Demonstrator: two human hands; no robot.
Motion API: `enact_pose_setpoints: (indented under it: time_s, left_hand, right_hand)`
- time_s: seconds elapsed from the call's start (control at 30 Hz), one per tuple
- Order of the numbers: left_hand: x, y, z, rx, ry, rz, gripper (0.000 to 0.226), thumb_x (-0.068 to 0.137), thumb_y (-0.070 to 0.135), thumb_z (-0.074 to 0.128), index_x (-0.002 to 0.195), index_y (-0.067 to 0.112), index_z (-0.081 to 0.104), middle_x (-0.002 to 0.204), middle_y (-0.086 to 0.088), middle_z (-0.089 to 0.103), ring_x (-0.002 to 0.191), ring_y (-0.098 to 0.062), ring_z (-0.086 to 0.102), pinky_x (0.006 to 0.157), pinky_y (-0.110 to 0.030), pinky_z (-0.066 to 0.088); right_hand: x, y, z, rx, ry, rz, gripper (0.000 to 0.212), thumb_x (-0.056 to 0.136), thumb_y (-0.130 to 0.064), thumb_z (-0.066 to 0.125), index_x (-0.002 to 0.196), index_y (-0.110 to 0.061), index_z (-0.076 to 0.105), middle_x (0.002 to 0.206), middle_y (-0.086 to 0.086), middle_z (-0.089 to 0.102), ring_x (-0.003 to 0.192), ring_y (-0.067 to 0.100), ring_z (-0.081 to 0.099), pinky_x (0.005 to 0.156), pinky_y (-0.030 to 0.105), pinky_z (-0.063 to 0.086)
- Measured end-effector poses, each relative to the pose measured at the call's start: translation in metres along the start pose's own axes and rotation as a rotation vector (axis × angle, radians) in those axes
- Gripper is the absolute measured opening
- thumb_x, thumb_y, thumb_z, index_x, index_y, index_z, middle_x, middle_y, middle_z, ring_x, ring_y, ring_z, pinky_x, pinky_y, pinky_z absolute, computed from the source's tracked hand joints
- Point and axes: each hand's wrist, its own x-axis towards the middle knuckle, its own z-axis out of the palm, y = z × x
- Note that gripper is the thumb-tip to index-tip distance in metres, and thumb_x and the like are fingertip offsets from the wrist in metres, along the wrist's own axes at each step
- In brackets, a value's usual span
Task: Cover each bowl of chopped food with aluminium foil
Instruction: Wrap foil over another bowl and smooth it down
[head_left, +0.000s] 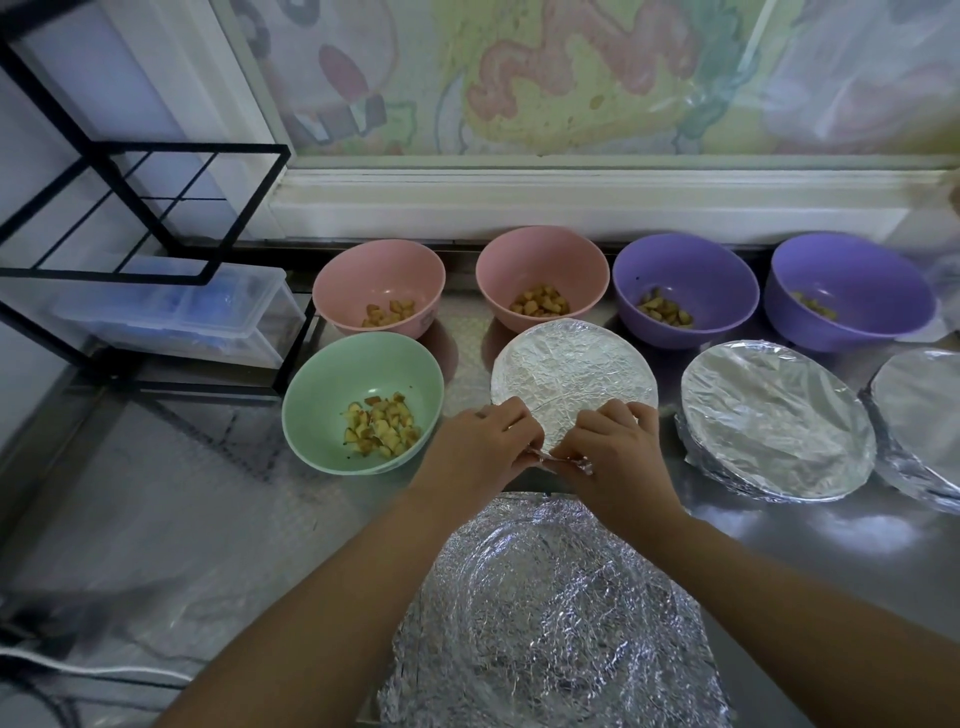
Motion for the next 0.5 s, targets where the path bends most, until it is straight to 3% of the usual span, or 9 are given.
enact_pose_setpoints:
  time_s: [0.27, 0.4, 0.5]
  left_hand:
    - [0.0034, 0.0039, 0.0017, 0.091, 0.042, 0.027, 0.019, 0.08, 0.029, 0.079, 0.083, 0.02, 0.063, 0.085, 0.005, 0.06, 0.061, -0.014, 0.057, 0.063, -0.021, 0.038]
    - [0.0046, 0.0043, 0.0024, 0.098, 0.032, 0.028, 0.02, 0.077, 0.026, 0.081, 0.079, 0.021, 0.062, 0.08, 0.005, 0.058, 0.058, -0.014, 0.056, 0.06, -0.027, 0.047]
    - [0.0069, 0.0044, 0.0014, 0.092, -0.007, 0.018, 0.024, 0.074, 0.023, 0.084, 0.076, 0.02, 0.06, 0.077, 0.005, 0.055, 0.054, -0.015, 0.054, 0.055, -0.027, 0.044]
  right_hand:
    - [-0.0016, 0.005, 0.0, 0.144, -0.086, 0.068, 0.022, 0.066, -0.027, 0.092, 0.07, -0.023, 0.071, 0.073, -0.017, 0.051, 0.081, 0.009, 0.037, 0.075, 0.036, 0.03]
    - [-0.0006, 0.0071, 0.0007, 0.167, -0.096, 0.045, 0.022, 0.067, -0.027, 0.092, 0.071, -0.023, 0.071, 0.075, -0.023, 0.042, 0.081, 0.007, 0.033, 0.076, 0.033, 0.027]
    - [-0.0004, 0.0081, 0.0013, 0.159, -0.1, 0.019, 0.021, 0.067, -0.029, 0.092, 0.071, -0.024, 0.071, 0.076, -0.024, 0.041, 0.08, 0.009, 0.036, 0.076, 0.033, 0.028]
